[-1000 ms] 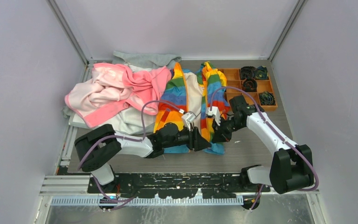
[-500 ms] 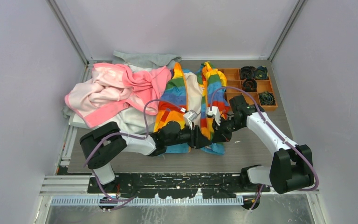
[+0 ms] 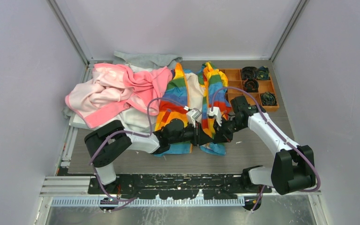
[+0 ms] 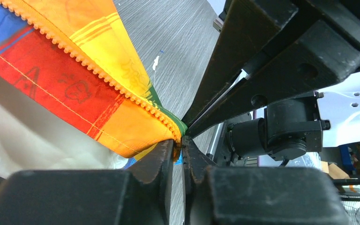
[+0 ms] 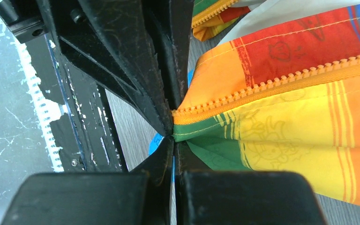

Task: Zip up the jacket
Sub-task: Adjust the zipper on the jacket.

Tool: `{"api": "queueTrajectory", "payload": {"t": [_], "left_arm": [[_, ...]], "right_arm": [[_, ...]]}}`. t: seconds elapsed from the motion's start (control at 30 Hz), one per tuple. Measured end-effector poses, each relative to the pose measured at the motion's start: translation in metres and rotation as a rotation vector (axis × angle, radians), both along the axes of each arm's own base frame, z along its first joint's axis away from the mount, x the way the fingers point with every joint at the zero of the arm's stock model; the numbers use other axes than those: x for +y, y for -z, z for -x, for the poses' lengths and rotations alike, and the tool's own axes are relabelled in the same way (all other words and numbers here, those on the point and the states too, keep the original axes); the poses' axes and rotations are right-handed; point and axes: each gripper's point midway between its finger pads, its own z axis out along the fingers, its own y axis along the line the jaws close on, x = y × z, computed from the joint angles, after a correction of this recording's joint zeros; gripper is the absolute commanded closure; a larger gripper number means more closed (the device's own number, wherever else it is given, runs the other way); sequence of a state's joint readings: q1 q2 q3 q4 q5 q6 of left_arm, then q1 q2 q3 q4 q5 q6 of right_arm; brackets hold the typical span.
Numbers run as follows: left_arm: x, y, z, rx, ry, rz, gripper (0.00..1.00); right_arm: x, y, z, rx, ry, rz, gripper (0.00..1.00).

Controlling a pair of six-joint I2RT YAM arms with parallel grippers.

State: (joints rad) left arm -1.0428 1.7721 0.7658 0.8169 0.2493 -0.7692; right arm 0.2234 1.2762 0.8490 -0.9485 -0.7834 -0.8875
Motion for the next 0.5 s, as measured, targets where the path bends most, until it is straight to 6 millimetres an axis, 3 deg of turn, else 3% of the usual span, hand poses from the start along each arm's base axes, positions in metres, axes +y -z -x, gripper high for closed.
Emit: {"api": "queueTrajectory", "payload": {"t": [0.07,0.3,0.5], "left_arm": [[-0.0001,0.0008,-0.0011,0.003,0.002,-0.001,1.00],[0.0010,0.0012,-0.0016,0.006,0.010,-0.002,1.00],[0.0043,-0.0025,-0.0067,0.004,-0.004,0.025,1.00]], "right_arm": [[-0.0001,0.0000,0.0000,0.000,0.000,0.000,0.97],[0.0000,-0.0002,-0.0001,0.000,0.001,0.000,0.93],[-0.0014,-0.0058,-0.0058,0.007,0.041,-0.008,0.68]]}}
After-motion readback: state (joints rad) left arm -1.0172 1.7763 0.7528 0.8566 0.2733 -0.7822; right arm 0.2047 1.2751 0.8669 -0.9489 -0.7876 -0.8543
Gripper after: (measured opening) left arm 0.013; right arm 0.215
